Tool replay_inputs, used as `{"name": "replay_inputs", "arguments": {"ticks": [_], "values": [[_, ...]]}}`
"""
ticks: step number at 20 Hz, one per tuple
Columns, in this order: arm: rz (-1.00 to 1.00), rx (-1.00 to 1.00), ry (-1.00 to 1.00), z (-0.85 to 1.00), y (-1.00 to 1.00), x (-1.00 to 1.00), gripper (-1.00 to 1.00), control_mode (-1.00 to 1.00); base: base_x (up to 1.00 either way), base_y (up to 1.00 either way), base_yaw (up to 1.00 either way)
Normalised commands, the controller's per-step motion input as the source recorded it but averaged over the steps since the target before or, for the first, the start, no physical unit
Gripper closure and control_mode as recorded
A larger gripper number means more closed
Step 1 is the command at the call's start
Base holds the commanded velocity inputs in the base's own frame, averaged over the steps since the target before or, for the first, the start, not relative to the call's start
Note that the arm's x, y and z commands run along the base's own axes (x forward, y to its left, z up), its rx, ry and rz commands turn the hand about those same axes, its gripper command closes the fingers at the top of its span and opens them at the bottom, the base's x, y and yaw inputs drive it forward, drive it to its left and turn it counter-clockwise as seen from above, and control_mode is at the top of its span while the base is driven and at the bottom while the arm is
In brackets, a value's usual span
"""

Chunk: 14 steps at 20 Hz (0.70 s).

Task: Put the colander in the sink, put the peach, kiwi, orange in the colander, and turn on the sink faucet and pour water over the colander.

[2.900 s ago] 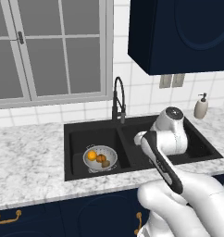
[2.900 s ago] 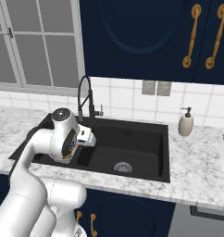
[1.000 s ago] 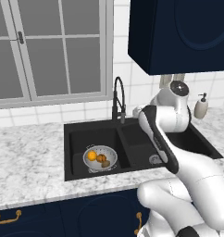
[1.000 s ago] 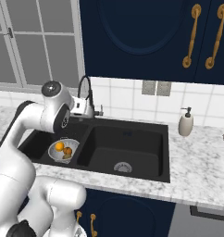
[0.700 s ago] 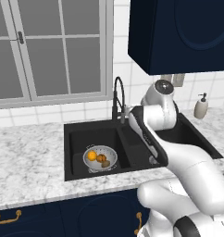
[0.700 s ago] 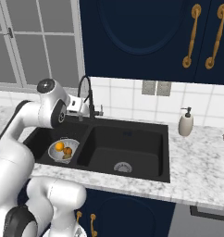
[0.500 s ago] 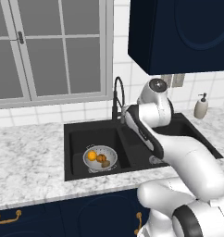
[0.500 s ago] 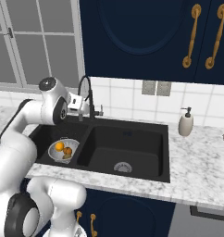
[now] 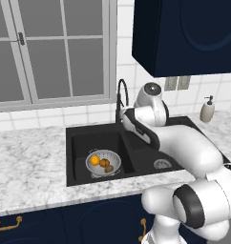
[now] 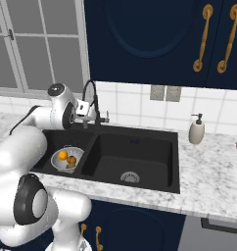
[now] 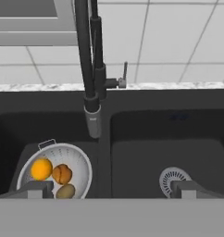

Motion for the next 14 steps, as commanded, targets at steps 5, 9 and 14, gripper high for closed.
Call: {"name": "replay_inputs", "arguments": {"ticks": [5,9,14], "values": [[0.0,0.0,0.0,-0.18,0.02,0.42,-1.0,-1.0,0.0,0.0,0.0],[0.0,0.0,0.0,-0.14,0.05,0.44,-1.0,-1.0,0.0,0.0,0.0],[0.0,0.0,0.0,-0.17,0.11,0.43,-1.0,-1.0,0.0,0.0,0.0]]}}
